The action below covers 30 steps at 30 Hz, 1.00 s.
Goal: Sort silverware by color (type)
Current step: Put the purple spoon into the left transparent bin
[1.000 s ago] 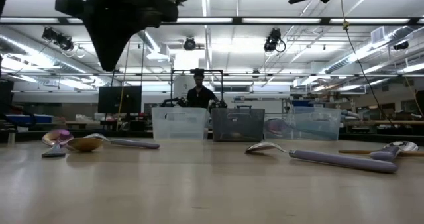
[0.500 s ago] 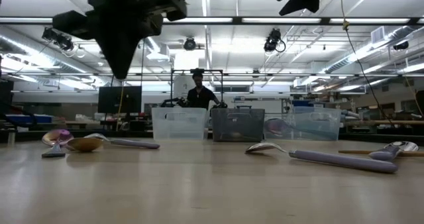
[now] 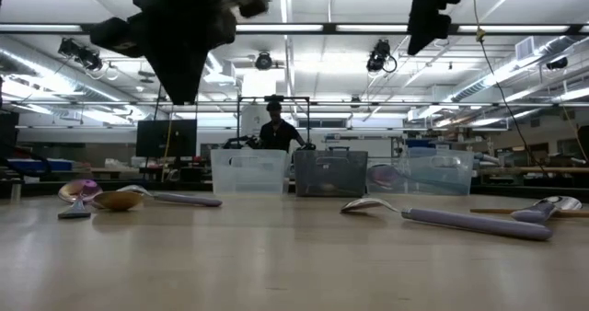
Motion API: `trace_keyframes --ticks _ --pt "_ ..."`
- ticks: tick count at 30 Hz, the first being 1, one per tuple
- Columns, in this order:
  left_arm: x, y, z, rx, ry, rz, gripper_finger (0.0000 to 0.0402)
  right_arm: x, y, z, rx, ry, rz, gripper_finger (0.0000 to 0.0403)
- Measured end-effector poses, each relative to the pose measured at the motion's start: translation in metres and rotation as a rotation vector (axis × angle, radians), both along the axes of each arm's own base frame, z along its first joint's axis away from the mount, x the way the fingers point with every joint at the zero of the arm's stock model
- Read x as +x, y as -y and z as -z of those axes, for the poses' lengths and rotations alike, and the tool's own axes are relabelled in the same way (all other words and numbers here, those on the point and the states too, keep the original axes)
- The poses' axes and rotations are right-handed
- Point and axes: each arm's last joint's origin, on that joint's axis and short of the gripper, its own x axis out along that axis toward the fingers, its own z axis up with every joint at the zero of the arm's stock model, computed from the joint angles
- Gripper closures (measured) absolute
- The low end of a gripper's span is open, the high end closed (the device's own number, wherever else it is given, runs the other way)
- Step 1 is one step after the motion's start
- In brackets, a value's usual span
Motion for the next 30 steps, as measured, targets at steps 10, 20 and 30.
trace_keyframes --ticks 10,20,30 --pt "0.013 0.009 -0.012 0.022 0.194 0.502 0.0351 0.010 -0.031 0.028 0.092 -0.248 0.043 0.0156" --pt "-0.009 0.053 -0.009 -0.010 0.143 0.743 0.0351 -0.015 -0.064 0.063 0.128 -0.398 0.046 0.0158" --pt "-0.015 0.072 -0.011 -0.002 0.168 0.726 0.0351 -0.047 -0.079 0.112 0.175 -0.400 0.055 0.0167"
